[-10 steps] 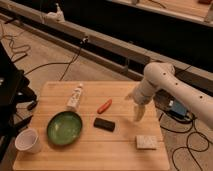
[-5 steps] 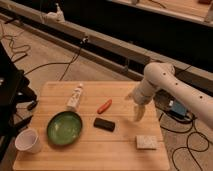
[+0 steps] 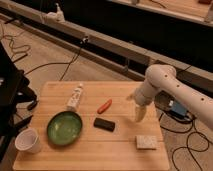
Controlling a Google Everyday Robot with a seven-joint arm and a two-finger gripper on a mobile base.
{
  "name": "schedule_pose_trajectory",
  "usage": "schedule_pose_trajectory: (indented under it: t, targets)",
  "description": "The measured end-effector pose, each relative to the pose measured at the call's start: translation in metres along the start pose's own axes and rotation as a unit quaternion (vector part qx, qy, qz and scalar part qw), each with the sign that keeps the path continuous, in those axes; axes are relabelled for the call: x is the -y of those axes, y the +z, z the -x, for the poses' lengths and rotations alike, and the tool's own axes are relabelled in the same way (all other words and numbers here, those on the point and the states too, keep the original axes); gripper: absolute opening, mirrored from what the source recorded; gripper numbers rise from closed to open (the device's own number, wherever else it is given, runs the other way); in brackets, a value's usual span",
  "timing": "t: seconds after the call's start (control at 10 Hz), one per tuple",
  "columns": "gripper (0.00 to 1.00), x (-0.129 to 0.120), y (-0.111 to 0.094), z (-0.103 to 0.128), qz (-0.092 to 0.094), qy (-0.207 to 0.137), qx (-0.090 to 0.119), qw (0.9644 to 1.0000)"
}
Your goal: Drag the ceramic bowl in a circle
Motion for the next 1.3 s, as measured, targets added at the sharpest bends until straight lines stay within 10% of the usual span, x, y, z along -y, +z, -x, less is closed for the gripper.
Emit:
schedule_pose_trajectory:
  t: [0.7, 1.0, 1.3]
  targets:
    - [0.8, 0.006, 0.05, 0.083, 0.025, -0.077, 0.044, 0.9957]
    - [0.8, 0.001, 0.079, 0.146, 0.063, -0.143, 0.081, 0.9844]
    - [0.8, -0.016, 0.121, 0.213, 0.117, -0.212, 0.11, 0.9639]
